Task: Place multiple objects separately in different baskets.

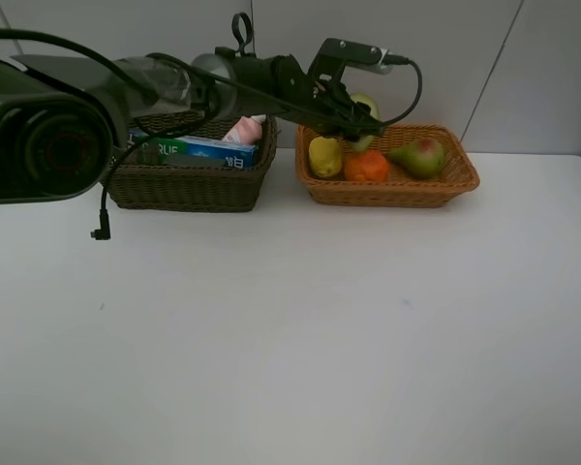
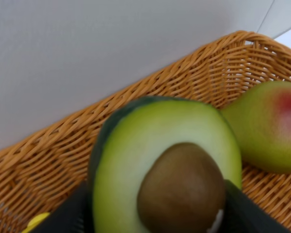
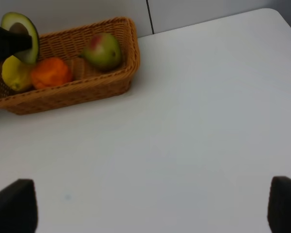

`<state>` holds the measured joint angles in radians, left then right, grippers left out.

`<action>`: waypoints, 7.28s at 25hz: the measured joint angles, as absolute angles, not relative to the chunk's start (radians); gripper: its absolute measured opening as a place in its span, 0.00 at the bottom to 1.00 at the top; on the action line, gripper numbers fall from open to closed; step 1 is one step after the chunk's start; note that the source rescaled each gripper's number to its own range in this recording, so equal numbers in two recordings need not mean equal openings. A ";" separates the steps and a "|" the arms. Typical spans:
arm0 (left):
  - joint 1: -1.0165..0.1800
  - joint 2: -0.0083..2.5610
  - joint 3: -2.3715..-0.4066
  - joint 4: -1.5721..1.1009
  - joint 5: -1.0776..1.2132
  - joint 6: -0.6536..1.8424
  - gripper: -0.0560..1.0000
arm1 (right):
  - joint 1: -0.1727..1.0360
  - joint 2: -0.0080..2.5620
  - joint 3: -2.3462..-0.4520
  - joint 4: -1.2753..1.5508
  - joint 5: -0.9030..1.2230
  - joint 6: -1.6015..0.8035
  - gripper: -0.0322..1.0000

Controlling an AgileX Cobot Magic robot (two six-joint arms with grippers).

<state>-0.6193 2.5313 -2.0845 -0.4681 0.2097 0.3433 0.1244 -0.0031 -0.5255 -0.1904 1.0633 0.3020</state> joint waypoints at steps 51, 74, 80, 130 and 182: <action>-0.619 2.386 -2.084 -0.306 0.650 0.345 1.00 | 0.124 -0.003 -0.526 -0.187 1.063 0.302 1.00; -0.618 2.190 -2.068 -0.109 1.211 0.246 1.00 | 0.124 -0.003 -0.526 -0.187 1.063 0.302 1.00; -0.618 2.082 -1.930 -0.058 1.213 0.242 1.00 | 0.124 -0.003 -0.526 -0.187 1.063 0.302 1.00; -0.410 0.576 -0.449 -0.052 1.083 0.057 1.00 | 0.124 -0.003 -0.526 -0.184 1.063 0.302 1.00; -0.051 -0.005 -0.419 -0.072 1.079 0.058 1.00 | 0.124 -0.003 -0.526 -0.184 1.063 0.302 1.00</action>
<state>-0.0511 -0.0048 -0.4193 -0.0715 1.0794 0.0582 0.1244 -0.0031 -0.5255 -0.1837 1.0633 0.3020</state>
